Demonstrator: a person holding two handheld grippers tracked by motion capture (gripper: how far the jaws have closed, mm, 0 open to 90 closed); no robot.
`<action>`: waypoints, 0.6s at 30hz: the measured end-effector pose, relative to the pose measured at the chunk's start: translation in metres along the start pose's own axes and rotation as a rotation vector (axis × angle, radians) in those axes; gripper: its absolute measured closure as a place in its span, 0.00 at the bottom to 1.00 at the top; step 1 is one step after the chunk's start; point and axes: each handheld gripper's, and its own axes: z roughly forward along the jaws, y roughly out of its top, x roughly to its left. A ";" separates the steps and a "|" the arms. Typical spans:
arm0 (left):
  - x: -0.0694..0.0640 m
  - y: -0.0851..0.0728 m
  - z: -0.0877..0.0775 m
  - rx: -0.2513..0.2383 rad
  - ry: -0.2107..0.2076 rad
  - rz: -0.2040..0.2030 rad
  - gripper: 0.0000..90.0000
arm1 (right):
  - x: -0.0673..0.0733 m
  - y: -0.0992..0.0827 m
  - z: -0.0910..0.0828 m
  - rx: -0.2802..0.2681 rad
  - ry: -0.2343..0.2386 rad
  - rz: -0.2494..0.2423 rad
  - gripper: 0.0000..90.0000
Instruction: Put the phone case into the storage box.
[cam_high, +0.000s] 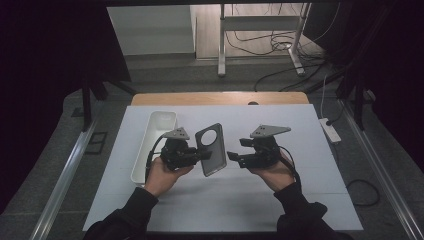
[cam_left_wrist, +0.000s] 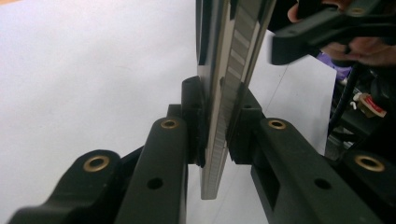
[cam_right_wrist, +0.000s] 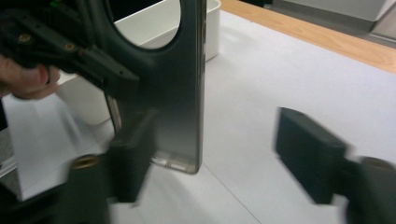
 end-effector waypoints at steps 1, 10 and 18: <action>0.001 0.000 -0.001 -0.001 -0.005 0.001 0.88 | 0.000 0.000 0.000 0.000 0.000 0.000 0.25; 0.002 0.000 -0.008 -0.002 -0.035 0.036 0.88 | 0.002 0.002 0.001 0.058 0.042 0.016 0.03; -0.002 0.002 -0.007 0.008 -0.079 0.069 0.88 | 0.005 0.005 -0.002 0.072 0.090 0.007 0.03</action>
